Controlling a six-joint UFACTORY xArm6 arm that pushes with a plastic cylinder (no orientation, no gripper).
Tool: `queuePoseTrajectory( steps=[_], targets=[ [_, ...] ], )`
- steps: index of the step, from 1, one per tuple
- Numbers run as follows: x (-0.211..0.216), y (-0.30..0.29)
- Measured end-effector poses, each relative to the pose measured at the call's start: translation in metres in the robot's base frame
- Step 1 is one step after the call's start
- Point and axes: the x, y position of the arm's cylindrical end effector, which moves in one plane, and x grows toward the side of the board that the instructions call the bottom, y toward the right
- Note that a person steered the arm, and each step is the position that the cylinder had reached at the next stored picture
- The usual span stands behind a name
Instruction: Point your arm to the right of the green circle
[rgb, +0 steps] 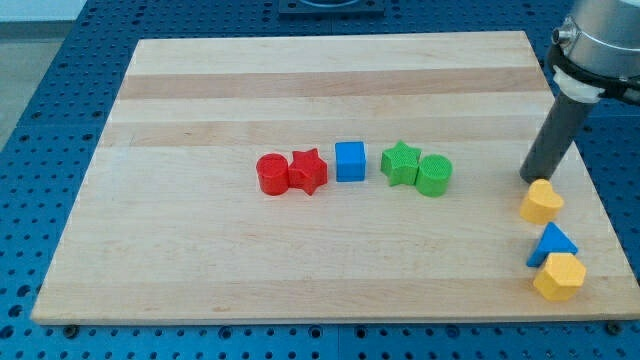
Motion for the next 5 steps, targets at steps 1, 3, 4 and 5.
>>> queuePoseTrajectory(
  steps=[1, 3, 4, 5],
  targets=[
    [0.025, 0.0],
    [0.016, 0.0],
    [-0.004, -0.025],
    [0.003, -0.054]
  ],
)
